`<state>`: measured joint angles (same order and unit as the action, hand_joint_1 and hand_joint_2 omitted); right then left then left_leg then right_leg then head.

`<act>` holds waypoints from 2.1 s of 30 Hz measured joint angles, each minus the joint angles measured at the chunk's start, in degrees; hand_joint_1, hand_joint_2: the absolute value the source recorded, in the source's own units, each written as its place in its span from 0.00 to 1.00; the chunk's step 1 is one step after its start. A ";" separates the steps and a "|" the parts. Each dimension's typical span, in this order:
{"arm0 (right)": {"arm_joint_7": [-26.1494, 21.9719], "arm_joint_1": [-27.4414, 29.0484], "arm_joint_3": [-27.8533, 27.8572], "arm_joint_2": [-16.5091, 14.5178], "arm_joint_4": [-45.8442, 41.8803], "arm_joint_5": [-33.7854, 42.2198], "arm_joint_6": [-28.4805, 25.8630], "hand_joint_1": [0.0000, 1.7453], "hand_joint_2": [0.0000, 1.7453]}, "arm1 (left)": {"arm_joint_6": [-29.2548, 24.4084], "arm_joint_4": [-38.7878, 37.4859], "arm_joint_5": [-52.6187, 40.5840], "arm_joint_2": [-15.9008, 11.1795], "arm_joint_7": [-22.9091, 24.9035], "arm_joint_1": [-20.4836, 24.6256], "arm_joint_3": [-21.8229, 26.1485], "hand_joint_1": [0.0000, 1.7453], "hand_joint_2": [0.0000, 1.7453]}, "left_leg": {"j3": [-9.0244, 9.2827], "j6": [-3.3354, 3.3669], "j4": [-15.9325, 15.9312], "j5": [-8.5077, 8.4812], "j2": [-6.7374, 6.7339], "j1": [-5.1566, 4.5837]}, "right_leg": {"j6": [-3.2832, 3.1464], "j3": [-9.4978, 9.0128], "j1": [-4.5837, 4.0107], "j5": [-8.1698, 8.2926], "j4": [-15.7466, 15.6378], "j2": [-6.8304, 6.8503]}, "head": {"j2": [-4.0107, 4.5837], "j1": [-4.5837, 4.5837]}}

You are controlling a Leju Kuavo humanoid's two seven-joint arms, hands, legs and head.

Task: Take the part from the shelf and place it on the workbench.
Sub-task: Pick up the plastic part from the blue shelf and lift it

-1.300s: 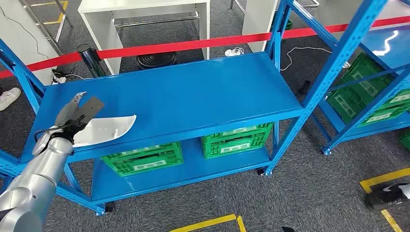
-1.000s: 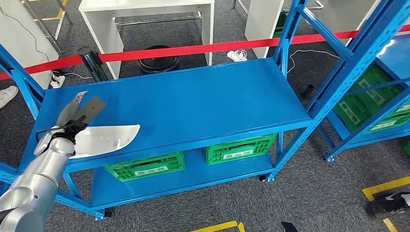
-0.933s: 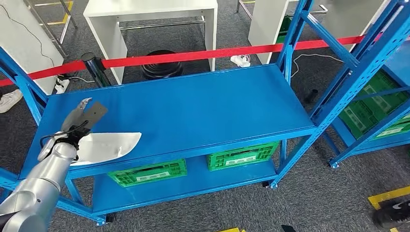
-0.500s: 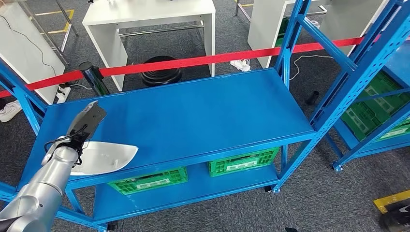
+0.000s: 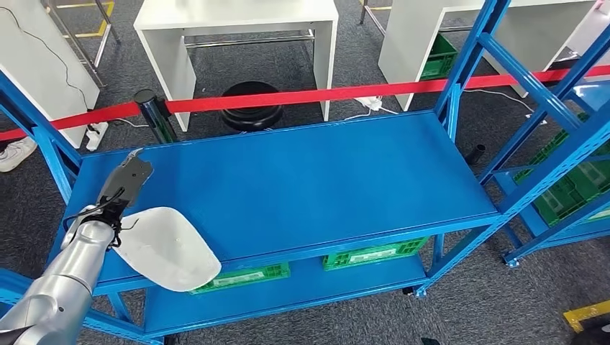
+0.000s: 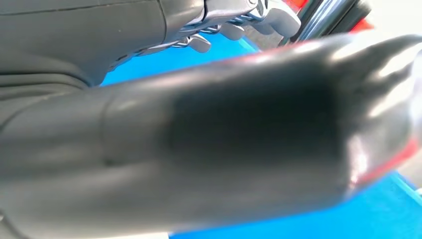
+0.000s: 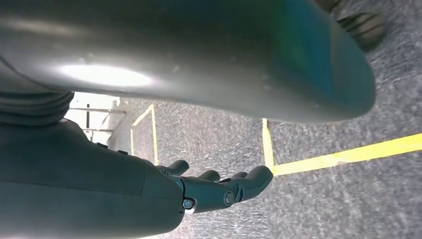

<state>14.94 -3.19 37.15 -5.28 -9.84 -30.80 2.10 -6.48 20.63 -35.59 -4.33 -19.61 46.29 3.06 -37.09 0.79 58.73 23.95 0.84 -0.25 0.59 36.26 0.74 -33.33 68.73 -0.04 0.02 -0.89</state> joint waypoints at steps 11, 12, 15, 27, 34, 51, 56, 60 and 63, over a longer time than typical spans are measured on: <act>-0.21 0.18 1.19 -0.05 0.00 0.01 -0.08 0.00 0.00 | 2.50 7.26 9.09 -5.16 -4.75 0.66 -3.59 0.00 0.25 | 0.60 -0.85 -0.29 0.08 0.07 -0.61 | -1.42 -2.82 -0.55 4.61 -9.17 -0.41 | 0.00 -0.05; -0.21 0.16 1.27 -0.06 0.00 -0.02 -0.07 0.00 0.00 | 2.55 7.75 9.48 -5.46 -4.84 0.69 -3.91 0.00 0.00 | 0.65 -0.91 -0.36 0.05 0.08 -0.61 | -1.48 -2.84 -0.56 4.59 -9.17 -0.39 | 0.00 -0.05; -0.21 0.13 1.37 -0.10 0.00 -0.04 -0.07 0.00 0.00 | 2.56 9.01 11.28 -6.05 -5.18 0.65 -4.85 0.00 0.00 | 0.69 -1.15 -0.49 0.00 0.09 -0.60 | -1.56 -2.84 -0.56 4.55 -9.16 -0.36 | -0.01 -0.05; -0.21 0.21 3.41 -0.20 0.00 1.40 -1.22 0.00 0.00 | 0.20 25.33 14.35 -10.71 9.04 -6.18 -12.60 0.00 0.00 | 0.64 -1.35 -0.53 0.09 0.06 -0.55 | -1.60 -2.87 -0.42 4.53 -9.28 -0.44 | 0.00 -0.02; -0.21 0.39 4.61 -0.40 0.00 1.66 -1.27 0.00 0.00 | 0.21 36.17 12.73 -14.15 15.39 -14.73 -14.85 0.00 0.00 | 0.56 -1.40 -0.54 0.18 0.08 -0.55 | -1.57 -2.83 -0.41 4.48 -9.46 -0.47 | -0.01 -0.03; -0.21 0.82 5.91 -0.88 0.00 1.74 -1.71 0.00 0.00 | 7.36 59.82 -2.43 -17.76 25.81 -30.36 -15.80 0.00 1.00 | 0.43 -1.36 -0.94 0.46 -0.09 -0.53 | -1.59 -2.74 -0.44 4.32 -10.01 -0.64 | 0.00 -0.03; -0.21 0.74 6.16 -1.03 0.00 1.68 -1.72 0.00 0.00 | 10.26 65.02 -4.46 -17.25 26.80 -32.05 -16.52 0.00 1.00 | 0.58 -1.39 -0.94 0.47 -0.10 -0.52 | -1.60 -2.91 -0.45 4.32 -10.00 -0.62 | 0.00 -0.03; -0.21 0.58 6.47 -1.05 0.00 1.65 -2.01 0.00 0.00 | 13.81 67.40 -5.54 -17.09 28.10 -32.31 -17.17 0.00 1.00 | 0.82 -1.39 -0.92 0.47 -0.10 -0.53 | -1.60 -3.19 -0.44 4.33 -10.00 -0.61 | -0.01 -0.03; -0.21 0.45 6.86 -1.06 0.00 1.66 -2.20 0.00 0.00 | 15.56 68.18 -5.86 -17.09 28.35 -32.44 -17.79 0.00 1.00 | 0.92 -1.39 -0.90 0.47 -0.08 -0.53 | -1.60 -3.31 -0.44 4.33 -10.00 -0.61 | -0.01 -0.03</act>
<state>14.73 -2.74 44.01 -6.34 -9.84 -29.14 -0.10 9.09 88.82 -41.45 -21.42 8.74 13.85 -14.73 -36.17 -0.60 57.83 24.42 0.76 -0.78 -1.01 32.95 0.31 -29.00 58.73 -0.64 0.02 -0.92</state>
